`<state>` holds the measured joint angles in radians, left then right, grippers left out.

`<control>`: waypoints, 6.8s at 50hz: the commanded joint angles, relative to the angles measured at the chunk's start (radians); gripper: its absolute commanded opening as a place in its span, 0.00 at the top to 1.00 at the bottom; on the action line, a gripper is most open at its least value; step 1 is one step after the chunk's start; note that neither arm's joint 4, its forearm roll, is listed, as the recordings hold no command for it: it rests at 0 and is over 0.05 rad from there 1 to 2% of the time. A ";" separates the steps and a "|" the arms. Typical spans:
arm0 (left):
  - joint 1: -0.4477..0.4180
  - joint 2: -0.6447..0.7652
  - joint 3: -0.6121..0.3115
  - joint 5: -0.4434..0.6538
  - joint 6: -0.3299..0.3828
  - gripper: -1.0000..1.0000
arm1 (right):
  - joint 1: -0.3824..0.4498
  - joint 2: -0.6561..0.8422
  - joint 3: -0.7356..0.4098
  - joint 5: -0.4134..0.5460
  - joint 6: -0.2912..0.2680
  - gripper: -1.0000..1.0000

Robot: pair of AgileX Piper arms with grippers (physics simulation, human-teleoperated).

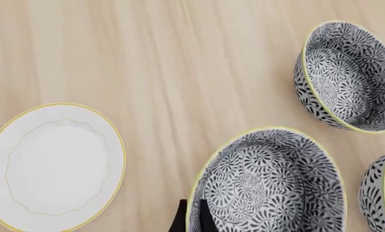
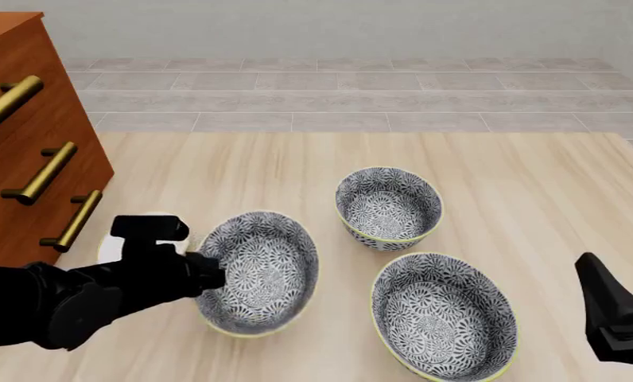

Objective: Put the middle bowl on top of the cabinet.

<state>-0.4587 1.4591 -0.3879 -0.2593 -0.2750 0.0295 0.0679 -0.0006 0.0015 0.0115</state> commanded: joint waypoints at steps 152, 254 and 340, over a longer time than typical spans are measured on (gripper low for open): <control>0.259 -0.578 -0.520 0.657 0.094 1.00 | -0.008 -0.010 0.000 0.004 -0.001 0.00; 0.576 -0.432 -0.978 0.898 -0.022 1.00 | -0.005 -0.019 0.000 0.006 0.006 0.00; 0.841 -0.225 -1.151 0.886 -0.202 1.00 | -0.001 0.013 0.000 -0.010 0.004 0.00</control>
<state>0.3501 1.2094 -1.5192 0.6365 -0.4677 0.0267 0.0840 -0.0002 -0.0134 0.0158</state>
